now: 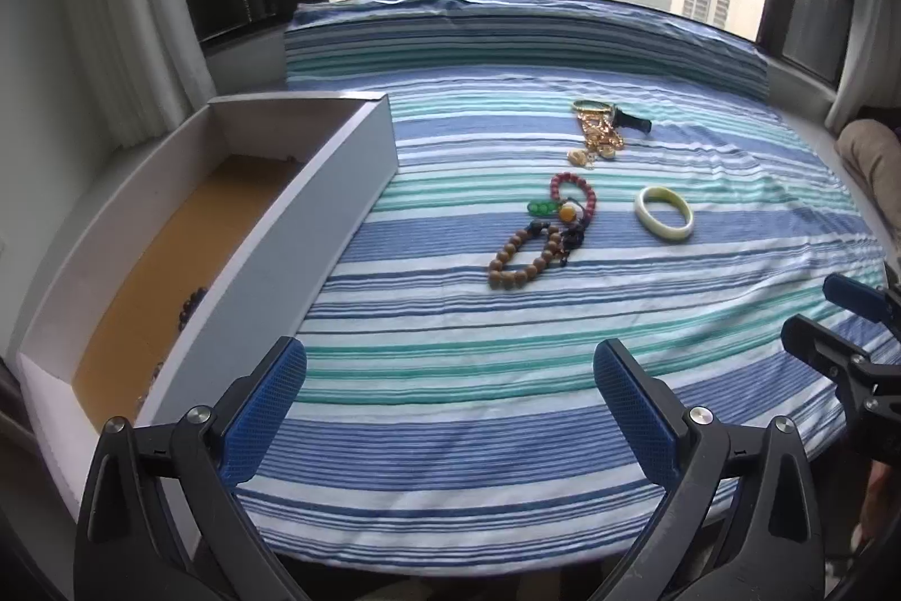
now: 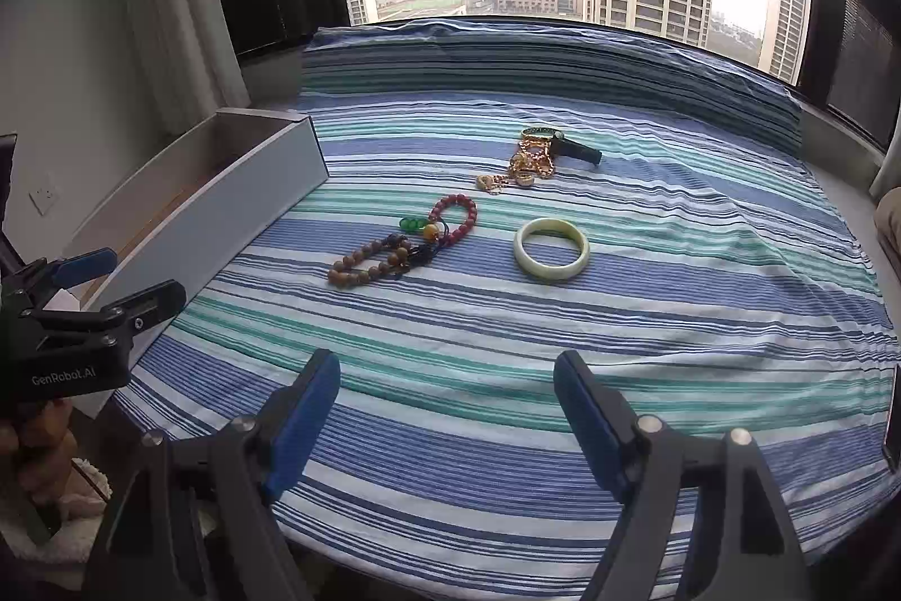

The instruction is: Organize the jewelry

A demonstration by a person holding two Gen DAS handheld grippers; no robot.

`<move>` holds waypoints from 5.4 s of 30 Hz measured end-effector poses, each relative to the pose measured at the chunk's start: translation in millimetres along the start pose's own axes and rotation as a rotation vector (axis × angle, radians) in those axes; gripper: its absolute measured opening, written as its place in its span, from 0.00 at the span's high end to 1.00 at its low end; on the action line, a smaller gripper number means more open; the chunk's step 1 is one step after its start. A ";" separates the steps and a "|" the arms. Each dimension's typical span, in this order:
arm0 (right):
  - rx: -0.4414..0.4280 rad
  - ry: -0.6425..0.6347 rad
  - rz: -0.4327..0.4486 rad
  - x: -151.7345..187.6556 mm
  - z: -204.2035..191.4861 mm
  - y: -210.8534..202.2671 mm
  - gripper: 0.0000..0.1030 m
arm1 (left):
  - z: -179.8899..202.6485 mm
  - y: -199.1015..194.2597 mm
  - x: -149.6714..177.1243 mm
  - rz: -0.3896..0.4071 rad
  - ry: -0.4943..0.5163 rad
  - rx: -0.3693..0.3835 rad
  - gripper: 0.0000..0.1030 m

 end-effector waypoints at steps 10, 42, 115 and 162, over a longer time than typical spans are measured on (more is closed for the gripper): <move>0.097 -0.005 0.019 3.6 1.1 -1.3 0.22 | 5.7 8.8 11.7 0.033 0.037 0.012 0.01; 0.166 0.044 0.007 7.9 29.0 8.3 0.22 | 11.8 38.1 11.4 -0.056 0.037 0.023 0.01; -0.026 -0.163 -0.268 -79.3 62.4 170.3 0.33 | -15.4 143.8 -16.3 -0.251 0.018 0.240 0.89; -0.578 -0.205 -0.116 -134.0 -104.3 31.4 0.90 | -165.9 -89.2 -55.2 0.147 -0.274 0.150 0.89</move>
Point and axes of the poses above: each gripper's, at about its wrist camera, not at the fingertips, and y roughly the way its jaws point, z to its right, x to its underside, the point moved 7 cm from there along y, roughly the way its jaws point, and after that the axes turned 9 degrees about -z, right-handed, at the moved point
